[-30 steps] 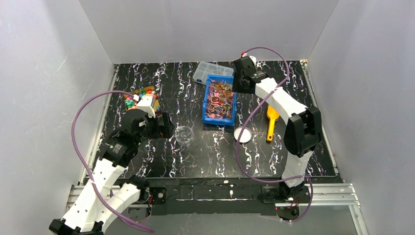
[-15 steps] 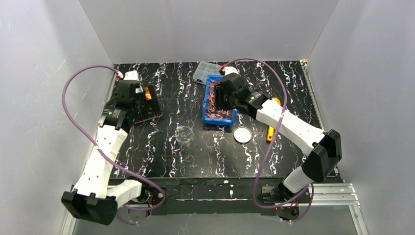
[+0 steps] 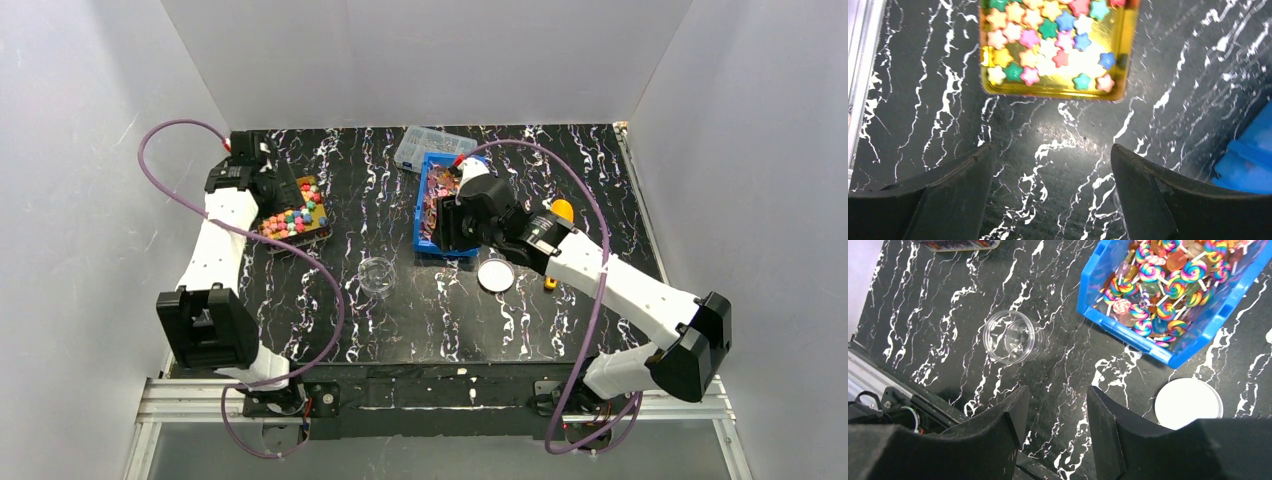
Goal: Pack the candies
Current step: Move the storage box to the center of the board, then move the packing bottle to the center of the board.
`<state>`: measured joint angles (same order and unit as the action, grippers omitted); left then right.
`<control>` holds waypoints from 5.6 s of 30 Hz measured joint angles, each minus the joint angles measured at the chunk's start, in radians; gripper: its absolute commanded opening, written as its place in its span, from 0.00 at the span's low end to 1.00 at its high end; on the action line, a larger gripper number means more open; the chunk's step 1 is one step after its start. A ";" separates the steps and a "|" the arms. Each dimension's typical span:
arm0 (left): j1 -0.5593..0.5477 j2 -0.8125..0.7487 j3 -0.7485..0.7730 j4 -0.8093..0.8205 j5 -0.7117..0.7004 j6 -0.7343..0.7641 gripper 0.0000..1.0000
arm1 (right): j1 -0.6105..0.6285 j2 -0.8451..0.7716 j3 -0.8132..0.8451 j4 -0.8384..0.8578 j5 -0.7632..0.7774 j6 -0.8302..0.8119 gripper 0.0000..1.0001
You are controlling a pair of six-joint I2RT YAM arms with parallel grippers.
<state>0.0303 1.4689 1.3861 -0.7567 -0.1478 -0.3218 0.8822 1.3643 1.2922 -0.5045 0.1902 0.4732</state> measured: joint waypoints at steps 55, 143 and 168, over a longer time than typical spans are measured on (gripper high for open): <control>0.281 0.522 0.211 -0.005 0.133 0.060 0.10 | 0.127 -0.051 -0.197 0.149 -0.146 0.055 0.49; -0.230 -0.314 -0.384 0.069 0.396 -0.018 0.60 | -0.079 -0.182 -0.090 -0.281 0.296 0.015 0.67; -0.367 -0.076 -0.449 0.245 0.344 -0.140 0.54 | -0.195 -0.179 -0.160 -0.253 0.192 0.013 0.67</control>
<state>-0.3367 1.3926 0.9367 -0.5121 0.1959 -0.4618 0.6872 1.1851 1.1320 -0.7578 0.3824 0.4862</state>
